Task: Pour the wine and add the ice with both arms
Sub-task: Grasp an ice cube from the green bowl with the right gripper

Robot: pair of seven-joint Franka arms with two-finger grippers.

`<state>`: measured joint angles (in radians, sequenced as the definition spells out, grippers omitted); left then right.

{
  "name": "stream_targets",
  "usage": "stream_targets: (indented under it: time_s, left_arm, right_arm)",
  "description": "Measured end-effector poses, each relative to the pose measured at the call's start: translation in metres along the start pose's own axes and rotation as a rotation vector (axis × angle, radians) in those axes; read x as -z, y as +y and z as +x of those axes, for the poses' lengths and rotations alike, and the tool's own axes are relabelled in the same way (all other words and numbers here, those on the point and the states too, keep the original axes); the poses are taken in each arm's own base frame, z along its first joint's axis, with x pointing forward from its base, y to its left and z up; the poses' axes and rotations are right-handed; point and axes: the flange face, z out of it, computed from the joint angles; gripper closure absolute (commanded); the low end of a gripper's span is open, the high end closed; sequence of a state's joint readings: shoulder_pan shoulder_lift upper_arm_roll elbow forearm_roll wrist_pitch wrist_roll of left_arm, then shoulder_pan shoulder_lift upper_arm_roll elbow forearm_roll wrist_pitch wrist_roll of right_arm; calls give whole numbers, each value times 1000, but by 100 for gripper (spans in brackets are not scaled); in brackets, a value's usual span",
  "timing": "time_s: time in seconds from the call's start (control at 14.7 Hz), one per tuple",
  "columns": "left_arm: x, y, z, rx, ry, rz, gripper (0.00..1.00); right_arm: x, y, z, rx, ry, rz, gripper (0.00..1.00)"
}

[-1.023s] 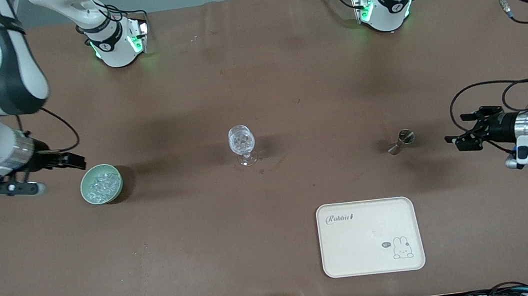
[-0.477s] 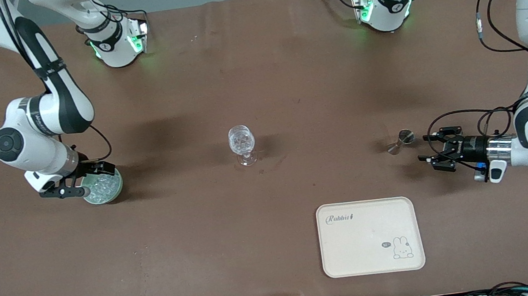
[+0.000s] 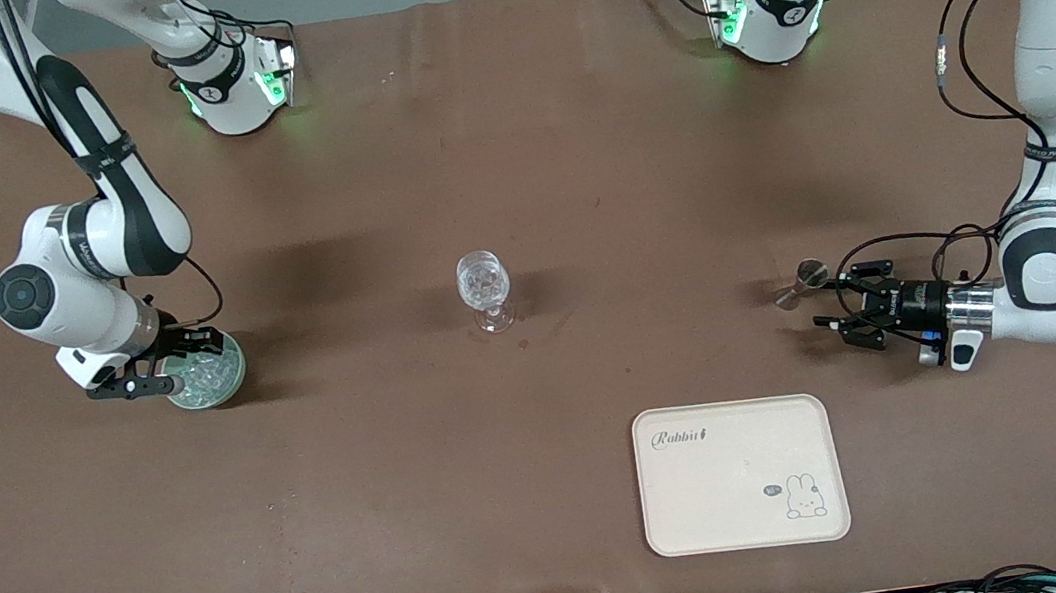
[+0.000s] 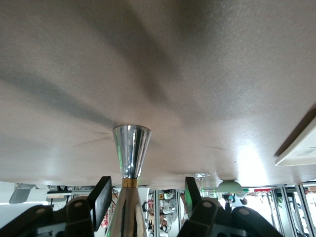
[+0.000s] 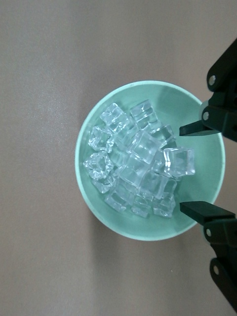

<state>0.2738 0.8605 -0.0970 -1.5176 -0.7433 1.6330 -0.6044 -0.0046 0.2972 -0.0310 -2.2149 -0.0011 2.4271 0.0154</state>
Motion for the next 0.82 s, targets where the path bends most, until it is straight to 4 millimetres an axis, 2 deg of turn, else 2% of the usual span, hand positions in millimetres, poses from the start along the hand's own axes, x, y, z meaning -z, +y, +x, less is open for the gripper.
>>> stream_targets:
  time_s: [0.2,0.55,0.61,0.82]
  left_arm:
    - [-8,1,0,28,-16,1,41]
    - [-16,1,-1,35,-25,12,49]
    - [-16,1,0,35,-26,13,49]
    - [-20,-1,0,40,-32,19,49]
  right_arm:
    - [-10,0,1,1,-3,-1,40]
    - [-16,0,-1,2,-16,-1,50]
    - [-16,0,-1,2,-18,-1,53]
    - [-16,0,-1,2,-19,-1,56]
